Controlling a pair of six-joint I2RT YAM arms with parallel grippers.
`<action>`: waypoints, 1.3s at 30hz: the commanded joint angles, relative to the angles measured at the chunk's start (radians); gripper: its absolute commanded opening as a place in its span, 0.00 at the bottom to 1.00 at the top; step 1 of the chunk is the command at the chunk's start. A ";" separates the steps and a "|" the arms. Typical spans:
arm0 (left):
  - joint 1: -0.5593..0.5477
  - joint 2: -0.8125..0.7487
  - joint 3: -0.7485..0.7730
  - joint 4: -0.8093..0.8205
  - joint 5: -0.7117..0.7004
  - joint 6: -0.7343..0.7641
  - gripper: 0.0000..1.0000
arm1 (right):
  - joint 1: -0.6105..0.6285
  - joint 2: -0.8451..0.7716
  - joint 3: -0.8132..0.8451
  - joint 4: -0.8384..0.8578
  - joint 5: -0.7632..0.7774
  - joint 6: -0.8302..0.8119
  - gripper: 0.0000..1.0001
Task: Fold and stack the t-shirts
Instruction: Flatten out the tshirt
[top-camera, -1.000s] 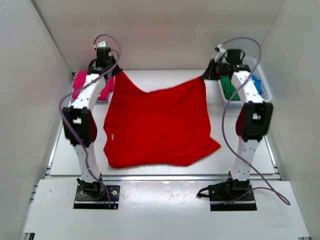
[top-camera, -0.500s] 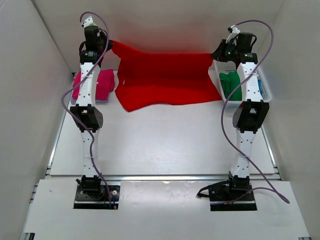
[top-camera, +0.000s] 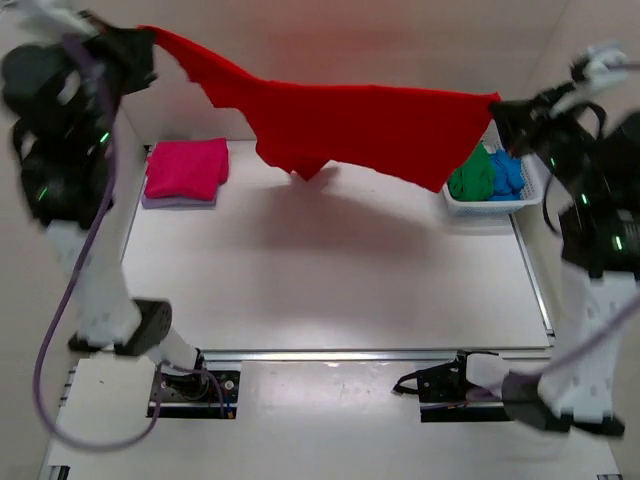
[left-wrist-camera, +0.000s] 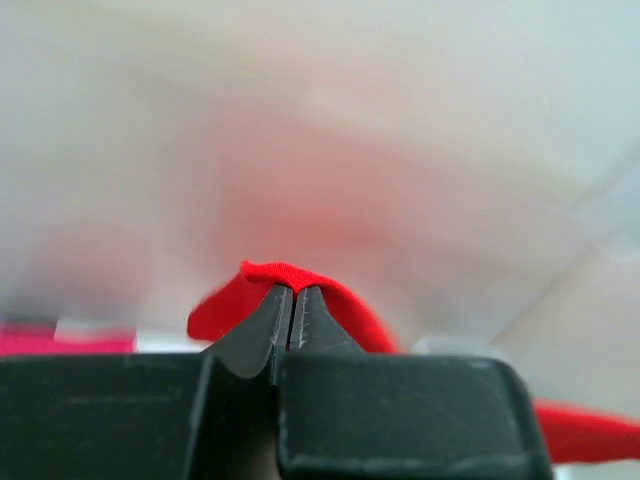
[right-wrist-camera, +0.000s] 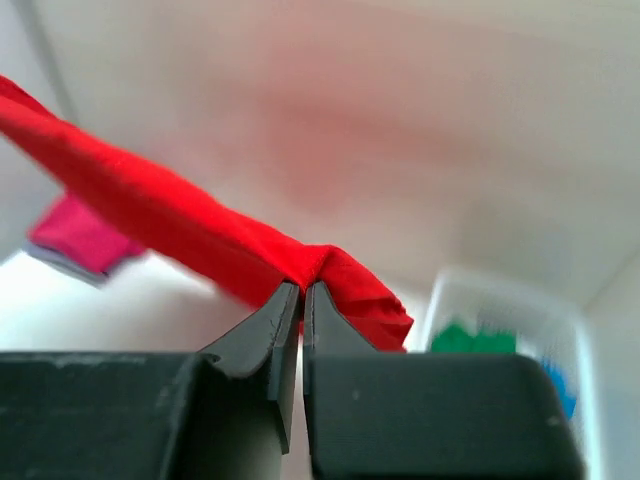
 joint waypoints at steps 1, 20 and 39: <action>-0.038 -0.193 -0.022 -0.040 -0.063 0.039 0.00 | 0.024 -0.143 -0.109 0.007 -0.009 -0.022 0.00; -0.056 0.089 0.134 -0.169 -0.095 0.066 0.00 | -0.033 0.056 -0.251 0.151 -0.103 0.014 0.00; -0.001 0.769 0.156 0.136 -0.074 0.045 0.99 | 0.102 1.003 0.487 0.082 0.179 -0.028 0.93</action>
